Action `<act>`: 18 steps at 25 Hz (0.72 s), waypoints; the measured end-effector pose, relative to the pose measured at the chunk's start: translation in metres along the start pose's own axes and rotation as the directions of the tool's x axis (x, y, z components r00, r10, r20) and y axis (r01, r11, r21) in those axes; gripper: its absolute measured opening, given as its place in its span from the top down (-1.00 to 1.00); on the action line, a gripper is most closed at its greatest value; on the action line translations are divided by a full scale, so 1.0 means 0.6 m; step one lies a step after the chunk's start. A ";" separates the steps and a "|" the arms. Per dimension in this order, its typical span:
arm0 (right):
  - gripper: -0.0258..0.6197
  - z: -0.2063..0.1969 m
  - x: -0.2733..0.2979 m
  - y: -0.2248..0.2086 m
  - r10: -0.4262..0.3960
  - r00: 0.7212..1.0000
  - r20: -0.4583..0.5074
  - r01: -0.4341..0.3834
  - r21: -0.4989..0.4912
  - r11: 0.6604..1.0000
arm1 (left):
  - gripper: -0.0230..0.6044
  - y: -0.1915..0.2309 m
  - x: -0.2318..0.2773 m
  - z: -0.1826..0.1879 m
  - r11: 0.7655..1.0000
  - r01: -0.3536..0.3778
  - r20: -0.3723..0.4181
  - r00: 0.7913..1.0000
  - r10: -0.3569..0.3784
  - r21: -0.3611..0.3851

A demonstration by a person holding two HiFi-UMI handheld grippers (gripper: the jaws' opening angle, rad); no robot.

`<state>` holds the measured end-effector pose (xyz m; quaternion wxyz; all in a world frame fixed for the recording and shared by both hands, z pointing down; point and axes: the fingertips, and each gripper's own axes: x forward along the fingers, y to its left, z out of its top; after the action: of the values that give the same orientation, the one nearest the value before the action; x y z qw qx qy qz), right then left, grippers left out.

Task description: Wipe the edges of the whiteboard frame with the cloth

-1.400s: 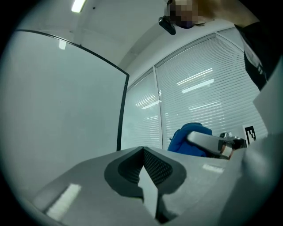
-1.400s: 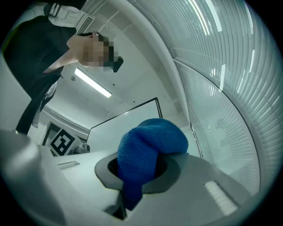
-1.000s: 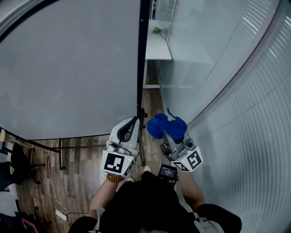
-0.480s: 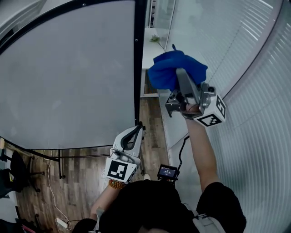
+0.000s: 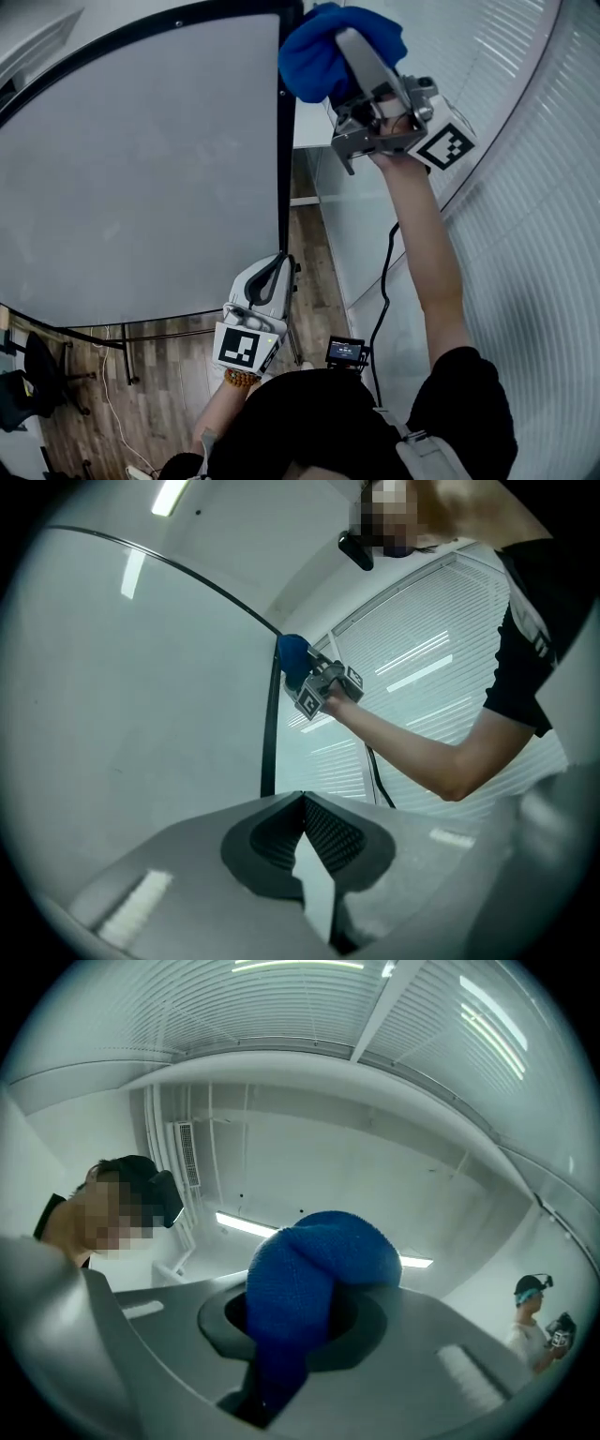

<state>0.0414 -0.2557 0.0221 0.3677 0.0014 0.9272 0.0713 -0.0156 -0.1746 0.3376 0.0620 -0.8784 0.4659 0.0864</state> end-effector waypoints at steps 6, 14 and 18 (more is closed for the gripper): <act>0.63 -0.016 0.079 -0.010 0.046 0.998 -0.036 -0.046 0.002 0.999 | 0.92 0.056 0.020 0.090 0.999 0.003 0.075 0.997 -0.007 0.044; 0.57 -0.007 0.078 -0.003 0.029 1.000 -0.008 -0.029 0.029 0.999 | 0.92 0.048 -0.003 0.073 0.998 -0.004 0.074 0.997 0.000 0.057; 0.50 -0.011 0.090 0.004 0.049 0.998 -0.032 -0.047 0.048 0.998 | 0.92 0.041 -0.008 0.067 0.998 -0.001 0.074 0.997 -0.003 0.056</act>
<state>-0.0027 -0.2509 -0.0097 0.3504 0.0313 0.9343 0.0580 -0.0424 -0.1769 0.2986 0.1037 -0.8729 0.4650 0.1056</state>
